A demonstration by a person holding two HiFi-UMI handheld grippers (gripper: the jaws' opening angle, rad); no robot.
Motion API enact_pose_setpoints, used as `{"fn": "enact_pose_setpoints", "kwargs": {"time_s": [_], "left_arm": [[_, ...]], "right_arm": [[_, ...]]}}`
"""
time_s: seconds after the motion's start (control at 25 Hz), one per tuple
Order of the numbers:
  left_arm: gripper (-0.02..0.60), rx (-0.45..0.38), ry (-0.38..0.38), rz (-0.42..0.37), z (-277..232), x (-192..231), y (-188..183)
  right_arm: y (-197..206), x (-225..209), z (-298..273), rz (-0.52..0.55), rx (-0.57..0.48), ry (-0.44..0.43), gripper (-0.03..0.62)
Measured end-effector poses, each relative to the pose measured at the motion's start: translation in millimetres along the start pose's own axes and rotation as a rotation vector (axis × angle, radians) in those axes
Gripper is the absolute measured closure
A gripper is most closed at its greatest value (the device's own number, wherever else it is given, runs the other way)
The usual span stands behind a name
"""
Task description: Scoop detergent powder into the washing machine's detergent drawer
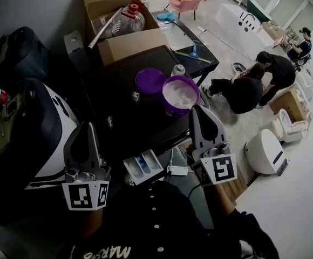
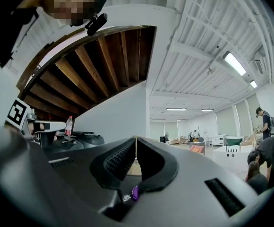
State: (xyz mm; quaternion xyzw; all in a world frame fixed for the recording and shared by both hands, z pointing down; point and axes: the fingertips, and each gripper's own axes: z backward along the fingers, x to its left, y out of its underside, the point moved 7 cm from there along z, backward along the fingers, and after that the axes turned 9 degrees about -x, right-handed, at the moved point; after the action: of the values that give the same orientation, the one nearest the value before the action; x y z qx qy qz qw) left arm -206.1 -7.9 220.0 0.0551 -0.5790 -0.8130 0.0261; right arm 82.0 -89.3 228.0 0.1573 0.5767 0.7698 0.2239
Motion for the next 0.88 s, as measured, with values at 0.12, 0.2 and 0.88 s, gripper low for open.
{"fn": "enact_pose_setpoints", "kwargs": {"time_s": [0.12,0.2,0.88], "left_arm": [[0.568,-0.008,-0.018,-0.01,3.1,6.0,-4.0],[0.568,-0.009,-0.021,-0.016,4.2,7.9,-3.8],[0.568,0.025,-0.016,-0.002,4.9,4.6,9.5]], "right_arm": [[4.5,0.9,2.4,-0.007,0.006,0.009,0.56],[9.9,0.8,3.8,-0.001,0.019,0.002,0.559],[9.0,8.1,-3.4,0.011,0.022,-0.017,0.563]]}}
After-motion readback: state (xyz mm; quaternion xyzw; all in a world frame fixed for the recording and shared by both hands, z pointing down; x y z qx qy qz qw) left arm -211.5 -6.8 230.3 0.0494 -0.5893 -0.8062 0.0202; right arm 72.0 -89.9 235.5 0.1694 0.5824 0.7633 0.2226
